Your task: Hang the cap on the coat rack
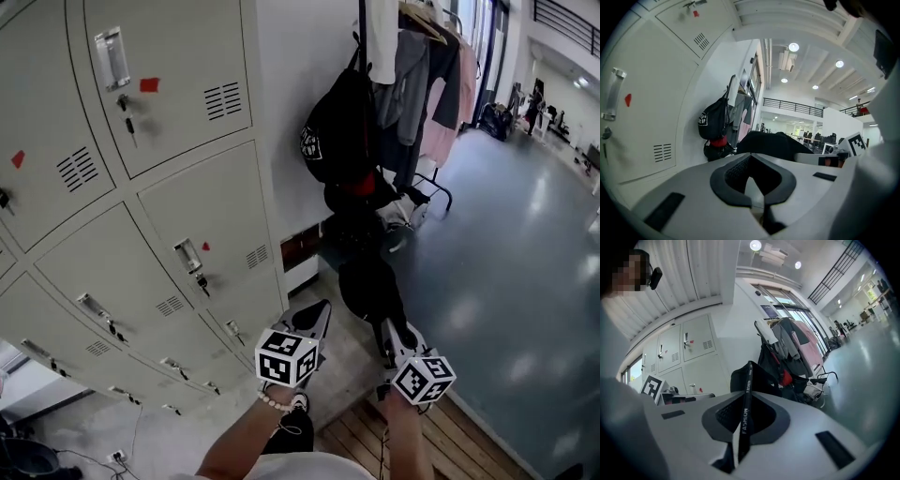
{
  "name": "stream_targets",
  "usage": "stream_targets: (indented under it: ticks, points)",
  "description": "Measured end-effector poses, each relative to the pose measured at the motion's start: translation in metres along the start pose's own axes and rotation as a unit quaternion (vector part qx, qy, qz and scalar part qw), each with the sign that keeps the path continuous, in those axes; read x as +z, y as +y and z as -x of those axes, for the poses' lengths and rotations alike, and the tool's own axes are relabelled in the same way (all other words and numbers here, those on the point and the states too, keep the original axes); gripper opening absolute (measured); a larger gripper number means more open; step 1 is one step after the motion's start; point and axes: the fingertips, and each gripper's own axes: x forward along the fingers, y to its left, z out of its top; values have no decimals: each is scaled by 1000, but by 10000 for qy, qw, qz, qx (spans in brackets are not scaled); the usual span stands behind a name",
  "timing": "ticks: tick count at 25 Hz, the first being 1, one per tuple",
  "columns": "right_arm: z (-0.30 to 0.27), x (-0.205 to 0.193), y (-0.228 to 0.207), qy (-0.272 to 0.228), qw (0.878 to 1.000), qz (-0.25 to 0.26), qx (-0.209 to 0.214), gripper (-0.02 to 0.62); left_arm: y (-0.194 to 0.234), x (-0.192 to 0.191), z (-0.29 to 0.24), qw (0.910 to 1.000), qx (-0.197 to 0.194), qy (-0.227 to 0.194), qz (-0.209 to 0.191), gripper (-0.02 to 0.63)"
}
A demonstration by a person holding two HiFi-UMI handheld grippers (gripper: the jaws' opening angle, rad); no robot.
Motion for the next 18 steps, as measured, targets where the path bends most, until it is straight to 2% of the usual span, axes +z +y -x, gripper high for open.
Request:
stream_targets:
  ticks: [4, 8, 18]
  points:
    - [-53, 16, -19, -3, 9999, -11, -139, 17, 33, 22, -47, 9998, -188, 24, 37, -2]
    - [-106, 40, -30, -182, 9996, 35, -205, 17, 60, 51, -87, 9992, -395, 22, -89, -2]
    - [-197, 76, -44, -428, 9985, 56, -332, 17, 115, 94, -151, 9979, -628, -7, -141, -2]
